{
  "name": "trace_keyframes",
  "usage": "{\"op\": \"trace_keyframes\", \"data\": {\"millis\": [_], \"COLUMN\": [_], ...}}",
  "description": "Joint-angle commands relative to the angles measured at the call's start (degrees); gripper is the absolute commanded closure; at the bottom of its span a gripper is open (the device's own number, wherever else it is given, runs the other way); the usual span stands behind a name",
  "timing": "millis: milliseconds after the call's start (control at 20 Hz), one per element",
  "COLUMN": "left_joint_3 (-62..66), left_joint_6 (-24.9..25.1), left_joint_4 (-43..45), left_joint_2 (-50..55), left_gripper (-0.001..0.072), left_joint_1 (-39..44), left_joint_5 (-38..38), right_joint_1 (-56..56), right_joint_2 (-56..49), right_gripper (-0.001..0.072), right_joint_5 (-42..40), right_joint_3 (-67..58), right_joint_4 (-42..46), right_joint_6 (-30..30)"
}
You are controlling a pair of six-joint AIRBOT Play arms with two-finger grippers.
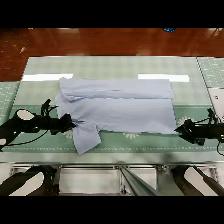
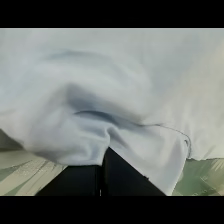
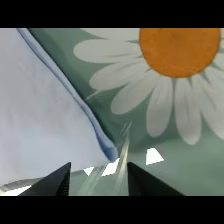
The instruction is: Fold the shirts.
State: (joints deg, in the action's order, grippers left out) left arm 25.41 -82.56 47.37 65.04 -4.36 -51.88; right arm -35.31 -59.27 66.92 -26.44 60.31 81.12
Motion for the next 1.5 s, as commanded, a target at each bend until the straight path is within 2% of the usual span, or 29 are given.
{"op": "trace_keyframes", "data": {"millis": [0, 50, 100, 150, 200, 250, 400, 600, 750, 850, 1050, 1200, 1350, 1400, 1450], "left_joint_3": [0.15, 0.17, 0.33, 0.87, 1.73, 3.08, 9.86, 20.74, 31.91, 40.15, 59.04, 71.21, 79.12, 79.78, 79.76], "left_joint_6": [0.04, 0.04, 0.28, 0.96, 0.94, 1.07, 4.15, 4.11, 3.65, 1.36, -0.74, -4.28, -4.28, -4.28, -3.98], "left_joint_4": [-0.50, -0.50, -0.50, -0.50, -0.48, -0.48, -0.48, -0.48, -0.50, -0.50, -0.50, -0.50, -0.50, -0.50, -0.44], "left_joint_2": [-0.02, -0.02, 0.00, -0.02, -0.02, -0.02, 0.00, 2.80, 12.26, 19.74, 35.39, 44.63, 51.39, 52.59, 52.98], "left_gripper": [0.0693, 0.0693, 0.0693, 0.0693, 0.0693, 0.0693, 0.0693, 0.0693, 0.0693, 0.0693, 0.0693, 0.0693, 0.0688, 0.0543, 0.0248], "left_joint_1": [0.09, 0.09, 0.04, 0.04, 0.02, -0.17, -3.21, -4.90, -4.17, -4.07, -2.25, -1.77, -1.07, -0.76, -0.70], "left_joint_5": [-0.09, -0.11, -0.13, -0.15, -0.22, -0.59, -4.79, -4.72, -4.72, -5.07, -9.79, -12.26, -17.51, -18.86, -19.89], "right_joint_1": [4.87, 6.64, 8.46, 10.25, 11.98, 13.20, 13.57, 13.64, 13.64, 13.64, 13.66, 14.88, 17.09, 17.73, 18.03], "right_joint_2": [-5.35, -6.32, -7.17, -8.15, -8.87, -8.81, -6.25, -8.37, -15.87, -21.79, -31.93, -38.32, -43.23, -44.09, -44.33], "right_gripper": [0.0310, 0.0323, 0.0381, 0.0472, 0.0639, 0.0683, 0.0683, 0.0683, 0.0683, 0.0683, 0.0683, 0.0683, 0.0672, 0.0503, 0.0293], "right_joint_5": [-7.30, -9.62, -10.99, -11.50, -10.86, -9.11, -4.37, -5.18, -5.44, -5.42, -5.42, -5.53, -7.13, -8.61, -9.99], "right_joint_3": [-0.07, -0.66, -1.55, -2.99, -4.81, -6.54, -11.56, -19.98, -28.26, -34.47, -44.68, -50.90, -55.21, -55.60, -55.65], "right_joint_4": [-5.20, -7.63, -10.08, -11.72, -12.00, -11.76, -8.83, -9.79, -12.04, -14.34, -18.18, -18.21, -18.21, -18.23, -18.18], "right_joint_6": [-0.81, -0.87, -1.55, -2.64, -4.17, -5.97, -6.38, -6.16, -6.49, -7.04, -8.00, -7.98, -7.93, -7.52, -7.15]}}
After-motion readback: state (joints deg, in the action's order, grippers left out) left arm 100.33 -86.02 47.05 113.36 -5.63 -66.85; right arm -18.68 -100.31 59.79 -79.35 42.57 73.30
